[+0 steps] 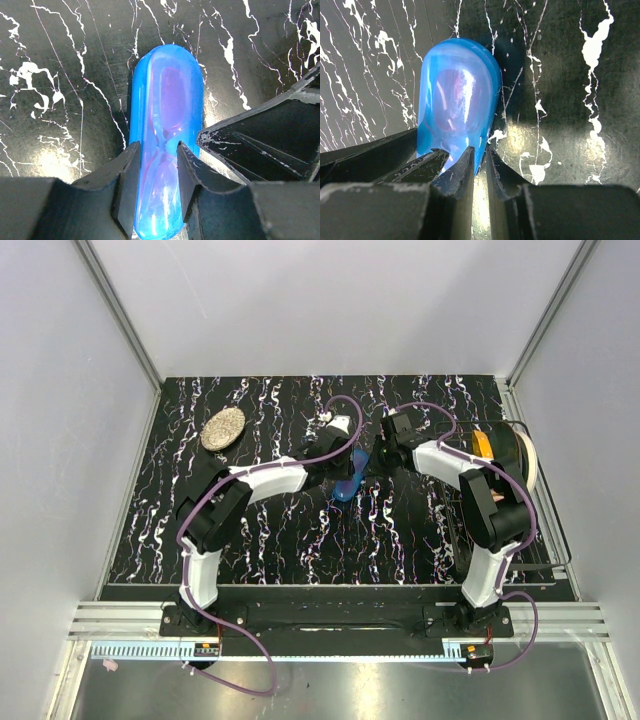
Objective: Organize the sunglasses
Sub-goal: Close the sunglasses case at the center of the board, then reset both arms
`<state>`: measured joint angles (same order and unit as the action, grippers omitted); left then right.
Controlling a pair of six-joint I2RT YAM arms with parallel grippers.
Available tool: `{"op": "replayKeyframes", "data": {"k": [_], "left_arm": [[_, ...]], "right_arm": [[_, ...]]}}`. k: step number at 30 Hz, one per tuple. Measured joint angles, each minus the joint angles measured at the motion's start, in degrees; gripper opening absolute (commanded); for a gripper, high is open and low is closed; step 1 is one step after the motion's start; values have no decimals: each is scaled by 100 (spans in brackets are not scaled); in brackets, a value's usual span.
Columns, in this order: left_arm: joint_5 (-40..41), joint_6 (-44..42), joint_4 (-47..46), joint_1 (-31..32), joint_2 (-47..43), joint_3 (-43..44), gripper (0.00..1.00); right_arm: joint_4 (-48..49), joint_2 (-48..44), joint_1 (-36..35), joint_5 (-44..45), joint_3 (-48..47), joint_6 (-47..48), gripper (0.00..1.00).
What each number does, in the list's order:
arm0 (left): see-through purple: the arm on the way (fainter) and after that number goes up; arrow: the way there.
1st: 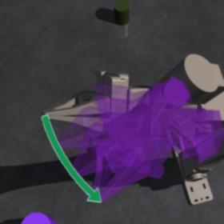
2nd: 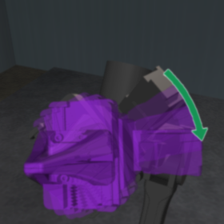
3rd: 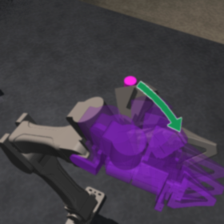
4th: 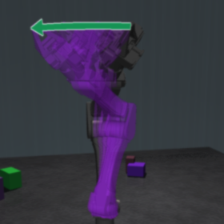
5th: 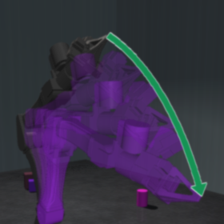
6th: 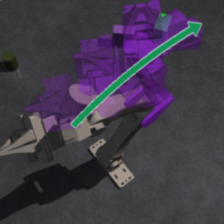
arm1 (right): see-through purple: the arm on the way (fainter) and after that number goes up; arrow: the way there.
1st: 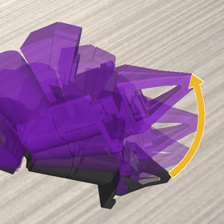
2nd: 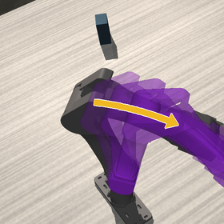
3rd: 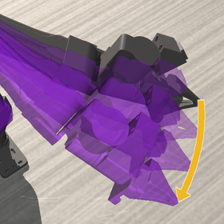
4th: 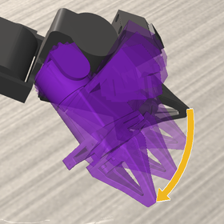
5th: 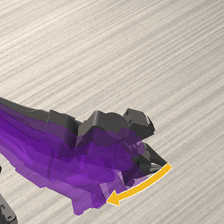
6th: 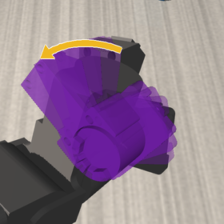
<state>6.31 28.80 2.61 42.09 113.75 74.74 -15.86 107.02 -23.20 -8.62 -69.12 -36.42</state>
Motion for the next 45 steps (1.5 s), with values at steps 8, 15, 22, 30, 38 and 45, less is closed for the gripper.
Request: {"op": "replayKeyframes", "data": {"k": [8,15,22,30,38,45], "left_arm": [[-26,35,76,-50,37,68,33],[-142,105,116,-109,20,101,41],[-201,87,647,-160,-243,-20,60],[96,107,1132,-304,-1355,-560,89],[444,79,1314,-452,-3021,-1093,99],[612,55,1856,-833,-5082,-1860,99]], "right_arm": [[7,81,0,-4,-96,15,24],[-122,39,-7,175,-125,160,46],[-358,-452,-9,367,-149,455,71],[-365,-1069,-70,505,-160,732,73],[-769,-2232,-98,719,404,782,84],[-1305,-4260,-107,1268,581,1082,100]]}}
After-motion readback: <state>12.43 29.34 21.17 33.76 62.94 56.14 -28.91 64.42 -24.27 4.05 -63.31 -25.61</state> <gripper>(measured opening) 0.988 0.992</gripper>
